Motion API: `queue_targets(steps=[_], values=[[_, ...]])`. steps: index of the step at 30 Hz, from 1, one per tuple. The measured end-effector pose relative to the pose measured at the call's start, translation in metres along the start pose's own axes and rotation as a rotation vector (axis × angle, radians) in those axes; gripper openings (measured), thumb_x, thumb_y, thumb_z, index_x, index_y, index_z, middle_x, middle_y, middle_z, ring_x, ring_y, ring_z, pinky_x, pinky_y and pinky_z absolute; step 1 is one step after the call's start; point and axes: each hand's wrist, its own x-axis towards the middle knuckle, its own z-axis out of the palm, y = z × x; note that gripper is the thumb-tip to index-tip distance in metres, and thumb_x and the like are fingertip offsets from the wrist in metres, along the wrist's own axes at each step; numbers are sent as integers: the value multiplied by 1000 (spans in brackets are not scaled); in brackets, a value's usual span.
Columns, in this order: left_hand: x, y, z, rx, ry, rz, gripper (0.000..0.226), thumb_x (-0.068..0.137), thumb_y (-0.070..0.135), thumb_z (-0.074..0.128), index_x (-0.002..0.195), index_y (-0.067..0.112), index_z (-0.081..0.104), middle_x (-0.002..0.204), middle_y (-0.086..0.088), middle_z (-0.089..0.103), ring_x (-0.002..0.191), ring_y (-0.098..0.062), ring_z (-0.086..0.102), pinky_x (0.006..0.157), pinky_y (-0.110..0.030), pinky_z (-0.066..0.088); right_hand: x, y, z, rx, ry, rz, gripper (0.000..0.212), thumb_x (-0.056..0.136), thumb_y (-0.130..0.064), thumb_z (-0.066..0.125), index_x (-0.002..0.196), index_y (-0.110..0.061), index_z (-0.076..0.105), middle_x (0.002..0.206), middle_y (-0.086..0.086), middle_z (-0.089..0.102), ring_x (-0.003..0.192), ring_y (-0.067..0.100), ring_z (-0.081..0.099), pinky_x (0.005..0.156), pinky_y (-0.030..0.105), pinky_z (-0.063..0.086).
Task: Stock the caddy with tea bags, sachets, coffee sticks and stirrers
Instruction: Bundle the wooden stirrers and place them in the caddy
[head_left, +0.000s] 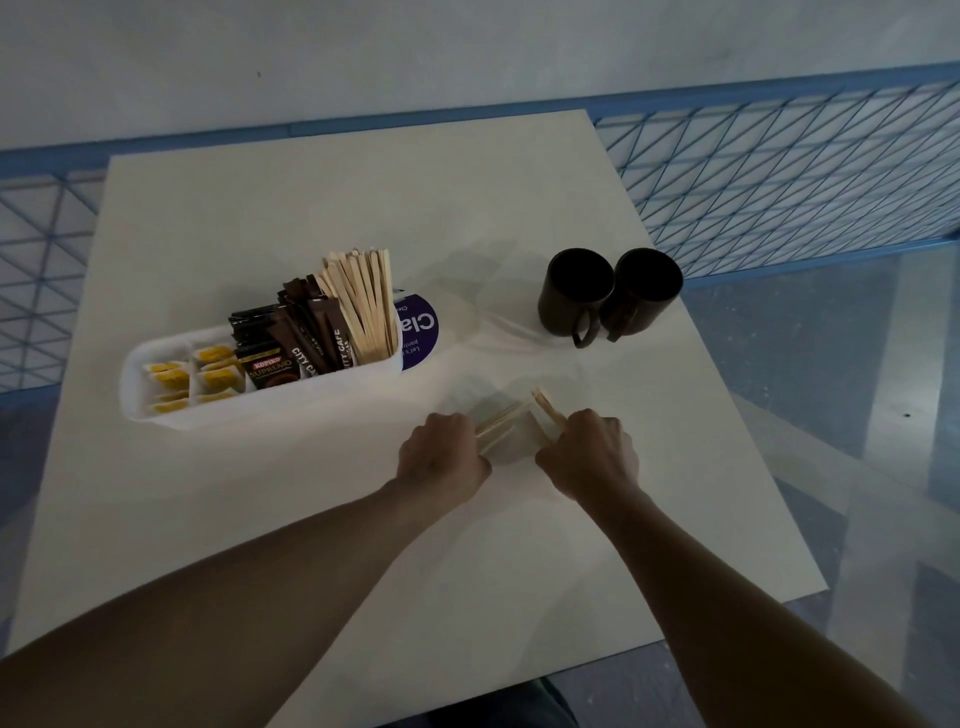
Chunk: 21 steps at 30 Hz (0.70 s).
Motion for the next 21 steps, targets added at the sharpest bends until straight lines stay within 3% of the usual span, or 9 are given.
queue_targets(steps=[4,7,12,14,16,21], values=[[-4,-5,2,-82,13,8,31,81,31,69,102,8,66,97,-8,67,88,-31,67,72,-35,56,-2,2,1,-12,15,-54,18,75,-23,67,90,-13,66,73,2,56,66,25,60,56,30,49],[-5,-6,-3,-133,12,-6,32,82,30,66,101,4,65,96,-11,64,87,-32,65,65,-31,47,-2,3,-1,33,31,-46,16,72,-23,65,84,-13,64,70,3,57,61,24,57,52,28,45],[-5,-9,-15,-287,-84,-51,23,92,24,59,107,7,54,99,-9,62,85,-26,61,61,-27,45,-3,-9,-8,330,-24,-47,16,77,-19,66,89,-13,57,80,6,62,65,23,61,49,36,55],[-6,-7,-21,-368,-141,-70,18,97,21,53,111,13,45,96,-6,58,79,-20,58,55,-23,45,-3,-17,-11,394,-62,-75,13,84,-18,62,94,-11,57,83,6,61,60,18,56,42,25,45],[-8,-6,-30,-448,-177,-93,18,101,20,46,116,18,36,92,-1,53,74,-16,57,51,-22,42,-4,-32,-12,468,-104,-93,13,93,-20,53,94,-10,60,79,5,60,58,15,52,45,25,40],[-4,-8,-58,-656,-140,-154,31,103,21,36,130,12,47,105,-6,58,84,-14,53,70,-27,43,2,-69,-18,771,-251,-11,22,100,-14,37,97,-13,59,71,1,49,56,11,43,52,27,37]])
